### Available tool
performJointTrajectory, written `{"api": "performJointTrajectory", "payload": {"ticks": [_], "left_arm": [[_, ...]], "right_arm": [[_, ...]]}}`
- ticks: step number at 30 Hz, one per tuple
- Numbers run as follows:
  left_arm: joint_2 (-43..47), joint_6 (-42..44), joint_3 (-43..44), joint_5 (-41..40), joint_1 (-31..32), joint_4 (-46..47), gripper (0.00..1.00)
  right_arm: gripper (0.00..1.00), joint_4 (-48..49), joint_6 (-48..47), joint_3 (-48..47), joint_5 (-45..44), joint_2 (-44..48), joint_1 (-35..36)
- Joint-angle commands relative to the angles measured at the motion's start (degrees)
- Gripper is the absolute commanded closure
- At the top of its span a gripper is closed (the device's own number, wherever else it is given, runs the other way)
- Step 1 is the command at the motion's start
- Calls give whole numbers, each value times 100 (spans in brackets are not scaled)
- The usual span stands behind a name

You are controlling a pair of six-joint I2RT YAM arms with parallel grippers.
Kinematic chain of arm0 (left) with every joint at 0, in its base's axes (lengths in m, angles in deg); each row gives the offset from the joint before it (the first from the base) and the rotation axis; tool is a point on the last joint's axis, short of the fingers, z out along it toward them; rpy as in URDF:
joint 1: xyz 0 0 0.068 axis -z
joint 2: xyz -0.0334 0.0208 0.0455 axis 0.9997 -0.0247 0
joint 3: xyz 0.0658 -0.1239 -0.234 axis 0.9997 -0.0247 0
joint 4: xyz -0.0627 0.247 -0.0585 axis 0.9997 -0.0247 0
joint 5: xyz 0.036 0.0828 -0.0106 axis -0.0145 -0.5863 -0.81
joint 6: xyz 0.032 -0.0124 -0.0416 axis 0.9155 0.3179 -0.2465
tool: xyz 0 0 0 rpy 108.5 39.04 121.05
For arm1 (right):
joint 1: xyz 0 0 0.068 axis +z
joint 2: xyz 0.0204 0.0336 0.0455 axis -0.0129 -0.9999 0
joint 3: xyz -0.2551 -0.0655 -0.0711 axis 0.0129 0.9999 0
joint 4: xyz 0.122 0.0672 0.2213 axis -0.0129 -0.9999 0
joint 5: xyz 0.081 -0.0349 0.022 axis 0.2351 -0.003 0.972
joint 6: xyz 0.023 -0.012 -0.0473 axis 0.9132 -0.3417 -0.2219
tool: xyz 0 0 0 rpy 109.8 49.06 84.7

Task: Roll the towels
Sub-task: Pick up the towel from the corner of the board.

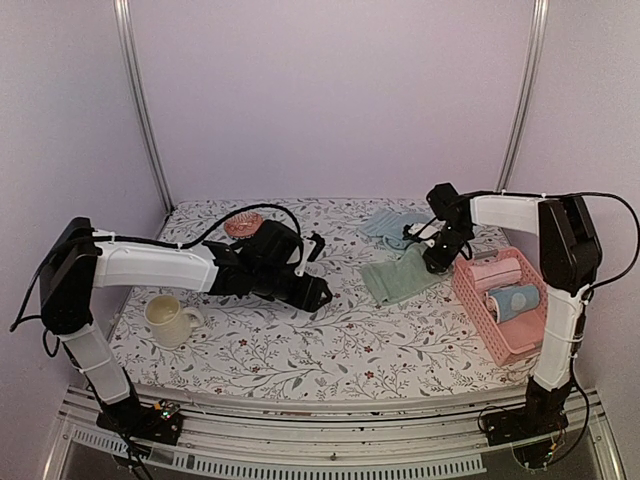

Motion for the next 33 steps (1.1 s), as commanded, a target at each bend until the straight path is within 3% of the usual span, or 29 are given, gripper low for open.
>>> {"api": "performJointTrajectory", "payload": {"ticks": [1,7,12,16,22,27,33], "left_arm": [[-26,70,-36,-63,49,-87,36],[-62,57,15,-100,53,-128,36],[-83,44,24,-124,50,-131,36],[40,47,-91,-413,-32,-189,37],[750,-181,-751,-505,-738,-89,37],[1480,-209,-1108,-845,-1230,-307,37],[2310,-120,-1154,-1516,-1416,-722,36]], "right_arm": [[67,106,80,-155,-409,-217,35],[73,136,50,-241,-431,-324,27],[95,170,12,-489,-395,-310,64],[98,-65,-70,-884,-57,-1,396],[98,-255,-401,-1863,1721,658,1227],[98,-416,-668,-3384,3296,875,1651],[98,-247,-593,-4945,4069,1126,1723]]}}
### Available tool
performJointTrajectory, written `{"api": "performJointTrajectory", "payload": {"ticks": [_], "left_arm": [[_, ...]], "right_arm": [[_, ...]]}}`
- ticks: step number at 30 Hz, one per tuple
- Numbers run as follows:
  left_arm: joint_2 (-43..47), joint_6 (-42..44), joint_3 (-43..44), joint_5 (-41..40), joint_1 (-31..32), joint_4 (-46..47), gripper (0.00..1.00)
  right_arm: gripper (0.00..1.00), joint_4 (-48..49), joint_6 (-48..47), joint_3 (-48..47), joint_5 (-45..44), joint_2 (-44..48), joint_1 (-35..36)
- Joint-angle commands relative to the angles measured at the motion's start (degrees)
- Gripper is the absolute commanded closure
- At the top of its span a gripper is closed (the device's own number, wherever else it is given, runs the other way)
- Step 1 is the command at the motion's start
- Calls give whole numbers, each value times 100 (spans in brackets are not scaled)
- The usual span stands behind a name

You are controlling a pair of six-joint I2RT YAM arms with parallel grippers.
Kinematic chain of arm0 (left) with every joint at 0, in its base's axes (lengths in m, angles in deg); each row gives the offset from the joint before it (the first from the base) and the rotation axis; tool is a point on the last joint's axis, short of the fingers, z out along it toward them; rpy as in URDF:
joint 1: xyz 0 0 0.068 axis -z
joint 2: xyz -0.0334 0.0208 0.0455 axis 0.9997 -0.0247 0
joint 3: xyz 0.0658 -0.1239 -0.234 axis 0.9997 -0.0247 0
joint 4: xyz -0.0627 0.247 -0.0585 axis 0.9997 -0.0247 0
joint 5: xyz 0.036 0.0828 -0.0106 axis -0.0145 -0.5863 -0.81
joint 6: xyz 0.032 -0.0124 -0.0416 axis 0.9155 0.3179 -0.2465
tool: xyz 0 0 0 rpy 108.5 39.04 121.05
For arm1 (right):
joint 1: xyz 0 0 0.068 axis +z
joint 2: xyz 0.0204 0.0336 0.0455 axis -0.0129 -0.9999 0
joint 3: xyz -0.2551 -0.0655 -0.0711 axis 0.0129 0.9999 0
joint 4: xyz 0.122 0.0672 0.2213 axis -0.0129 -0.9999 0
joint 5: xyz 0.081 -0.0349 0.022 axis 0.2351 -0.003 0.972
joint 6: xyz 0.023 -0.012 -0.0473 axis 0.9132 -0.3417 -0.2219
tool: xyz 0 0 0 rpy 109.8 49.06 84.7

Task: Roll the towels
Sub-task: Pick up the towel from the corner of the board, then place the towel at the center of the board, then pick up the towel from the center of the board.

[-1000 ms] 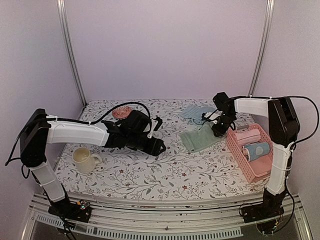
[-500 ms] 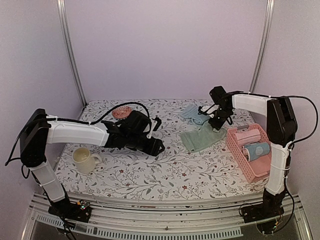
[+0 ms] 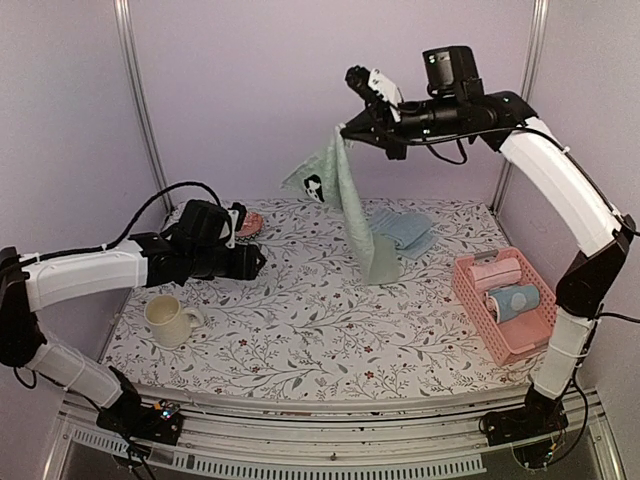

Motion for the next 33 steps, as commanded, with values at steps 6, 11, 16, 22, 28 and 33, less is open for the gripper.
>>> {"api": "performJointTrajectory", "payload": {"ticks": [6,11,16,22,28,33], "left_arm": [[900,90,-61,-796,-139,-334,35],[831,286,-80,-458,-153,-321,36],[730,333,-78,-44,-141,-613,38],[680,359,-44,465,-140,-1099,40],[575,282,-29,1078,-137,-1634,46],[727,187,-263,1366,-123,-1812,48]], "right_arm": [[98,-92,-346,152,394,747,-151],[98,669,-226,3198,91,1752,-644],[80,766,-932,6199,-793,2589,-678],[65,361,-1000,6751,-864,3125,-680],[64,546,21,5742,-384,2230,-676],[68,148,760,4252,-105,562,-644]]}}
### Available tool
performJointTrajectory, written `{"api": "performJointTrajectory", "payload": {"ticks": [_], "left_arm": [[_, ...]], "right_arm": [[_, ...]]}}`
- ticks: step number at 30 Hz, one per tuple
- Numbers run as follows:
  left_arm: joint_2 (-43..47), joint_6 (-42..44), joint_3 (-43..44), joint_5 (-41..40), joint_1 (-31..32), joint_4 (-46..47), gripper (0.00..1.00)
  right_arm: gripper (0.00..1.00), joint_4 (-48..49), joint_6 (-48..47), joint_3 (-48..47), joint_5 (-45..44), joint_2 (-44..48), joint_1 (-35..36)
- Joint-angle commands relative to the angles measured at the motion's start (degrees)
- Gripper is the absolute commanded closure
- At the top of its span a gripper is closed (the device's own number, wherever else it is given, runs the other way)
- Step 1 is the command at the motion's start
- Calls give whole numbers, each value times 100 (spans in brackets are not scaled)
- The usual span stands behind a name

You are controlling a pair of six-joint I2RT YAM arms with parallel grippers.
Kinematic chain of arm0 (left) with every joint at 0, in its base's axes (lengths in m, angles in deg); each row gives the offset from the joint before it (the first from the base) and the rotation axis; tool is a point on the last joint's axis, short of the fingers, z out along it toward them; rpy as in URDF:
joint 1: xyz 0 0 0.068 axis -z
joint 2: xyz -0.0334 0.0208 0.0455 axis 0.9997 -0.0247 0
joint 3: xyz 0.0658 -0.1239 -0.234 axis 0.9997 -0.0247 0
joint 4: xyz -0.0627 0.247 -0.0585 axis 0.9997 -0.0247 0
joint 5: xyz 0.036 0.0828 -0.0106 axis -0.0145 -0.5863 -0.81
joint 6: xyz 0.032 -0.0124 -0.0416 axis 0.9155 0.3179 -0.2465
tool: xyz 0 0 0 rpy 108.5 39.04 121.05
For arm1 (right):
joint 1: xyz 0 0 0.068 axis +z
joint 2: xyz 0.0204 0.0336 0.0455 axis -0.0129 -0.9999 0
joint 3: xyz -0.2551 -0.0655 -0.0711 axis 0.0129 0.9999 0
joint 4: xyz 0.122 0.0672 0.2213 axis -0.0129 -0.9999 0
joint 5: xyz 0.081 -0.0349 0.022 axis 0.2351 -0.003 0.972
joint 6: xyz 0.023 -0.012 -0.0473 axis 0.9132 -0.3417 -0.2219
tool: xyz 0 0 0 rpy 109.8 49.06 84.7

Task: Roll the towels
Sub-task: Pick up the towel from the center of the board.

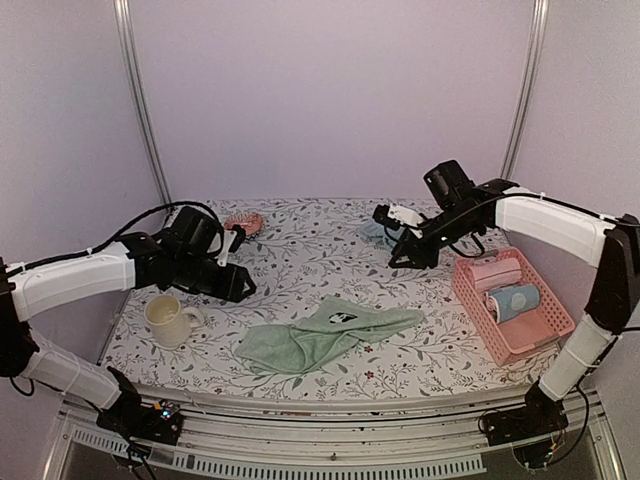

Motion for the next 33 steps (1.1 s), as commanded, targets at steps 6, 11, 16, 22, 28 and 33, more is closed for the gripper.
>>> {"api": "performJointTrajectory", "payload": {"ticks": [6,11,16,22,28,33], "left_arm": [[-69,-120,-472,500,-17,-147,56],[-322,-114,-531,601,-13,57,65],[-491,-96,-552,668,2,115,65],[-478,-146,-593,674,10,141,64],[-508,-175,-584,704,28,203,64],[-570,-166,-585,668,30,234,64]], "right_arm": [[74,-310,922,-1922,-220,-2427,454],[72,-537,970,-2699,-130,-3358,656],[68,-647,928,-3176,-172,-3914,893],[64,-584,850,-3407,-364,-4272,1138],[64,-565,978,-3683,-620,-4713,1196],[66,-567,919,-3717,-763,-4844,1312]]}}
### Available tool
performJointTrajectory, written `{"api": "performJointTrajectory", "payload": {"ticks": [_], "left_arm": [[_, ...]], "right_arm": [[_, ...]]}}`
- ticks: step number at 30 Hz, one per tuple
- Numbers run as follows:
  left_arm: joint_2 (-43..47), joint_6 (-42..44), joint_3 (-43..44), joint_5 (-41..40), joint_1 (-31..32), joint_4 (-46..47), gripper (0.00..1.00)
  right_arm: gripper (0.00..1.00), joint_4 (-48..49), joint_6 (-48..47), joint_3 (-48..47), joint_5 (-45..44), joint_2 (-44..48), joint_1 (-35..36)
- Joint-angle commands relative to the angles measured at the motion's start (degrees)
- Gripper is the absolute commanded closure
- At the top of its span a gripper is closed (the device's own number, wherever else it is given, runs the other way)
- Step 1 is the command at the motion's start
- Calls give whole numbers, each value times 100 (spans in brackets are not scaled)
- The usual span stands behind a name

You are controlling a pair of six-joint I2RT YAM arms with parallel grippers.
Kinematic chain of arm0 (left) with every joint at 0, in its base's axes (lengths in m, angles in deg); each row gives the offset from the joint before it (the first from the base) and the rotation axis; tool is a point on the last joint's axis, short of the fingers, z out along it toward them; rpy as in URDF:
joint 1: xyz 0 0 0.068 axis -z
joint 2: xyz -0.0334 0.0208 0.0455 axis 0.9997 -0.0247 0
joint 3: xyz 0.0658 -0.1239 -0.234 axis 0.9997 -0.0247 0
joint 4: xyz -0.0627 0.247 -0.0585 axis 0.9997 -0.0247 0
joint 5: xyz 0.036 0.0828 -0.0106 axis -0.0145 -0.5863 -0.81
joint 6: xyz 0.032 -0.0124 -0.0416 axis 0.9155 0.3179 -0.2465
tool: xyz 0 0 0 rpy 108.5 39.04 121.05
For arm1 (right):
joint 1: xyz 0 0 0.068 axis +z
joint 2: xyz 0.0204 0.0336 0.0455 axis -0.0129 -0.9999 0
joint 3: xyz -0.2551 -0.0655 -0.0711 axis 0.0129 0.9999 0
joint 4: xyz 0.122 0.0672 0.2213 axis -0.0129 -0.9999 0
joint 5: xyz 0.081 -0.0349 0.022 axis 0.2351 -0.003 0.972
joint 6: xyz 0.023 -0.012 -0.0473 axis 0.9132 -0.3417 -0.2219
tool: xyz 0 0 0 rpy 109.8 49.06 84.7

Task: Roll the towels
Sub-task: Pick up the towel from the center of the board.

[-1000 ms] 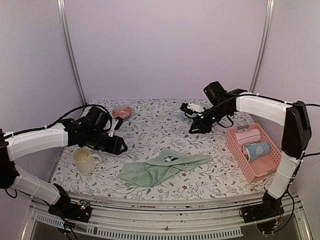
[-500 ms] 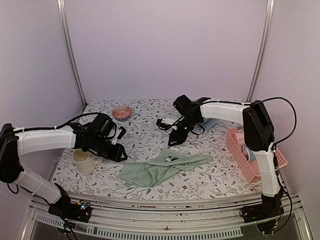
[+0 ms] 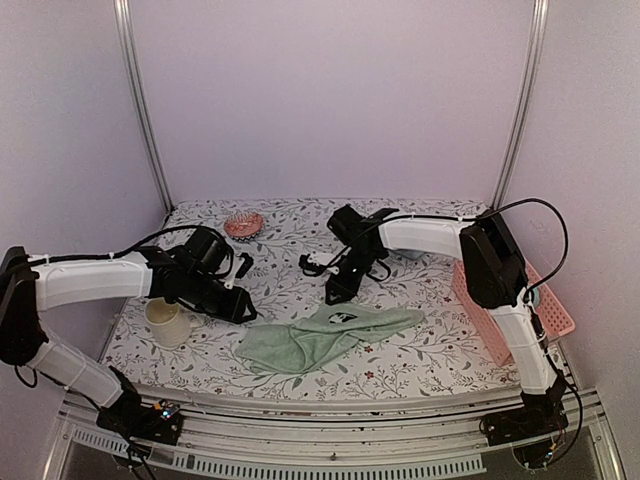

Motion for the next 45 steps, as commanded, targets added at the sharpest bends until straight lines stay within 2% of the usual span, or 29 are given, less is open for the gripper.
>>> {"api": "performJointTrajectory", "payload": {"ticks": [1,10,13,15,22,27,31,35,39,42,45], "left_arm": [[-78,-35,-55,15,23,116,64],[-124,18,-69,-59,23,141,64],[-131,18,-82,-61,23,188,64],[-146,30,-67,-47,21,198,64],[-155,174,-10,-73,24,119,60],[-195,220,45,-83,31,110,56],[-332,212,54,39,53,101,57],[-329,184,26,13,181,-17,62],[-235,50,-30,-104,321,-256,63],[-17,13,-47,-341,598,-455,59],[334,-13,-42,-662,1049,-560,49]], "right_arm": [[67,-77,-12,-101,-287,-221,127],[78,-22,-69,-95,-701,-342,260],[93,19,-3,-91,-1082,-401,255],[97,1,23,-38,-1211,-294,199],[98,420,79,912,-1437,1394,-517],[98,640,166,1431,-1335,2137,-1226],[98,818,341,1692,-1101,2235,-1568],[98,800,422,1712,-897,2169,-1582],[98,758,424,1647,-850,2129,-1589],[98,736,423,1642,-802,2132,-1587],[98,732,415,1678,-793,2152,-1590]]}}
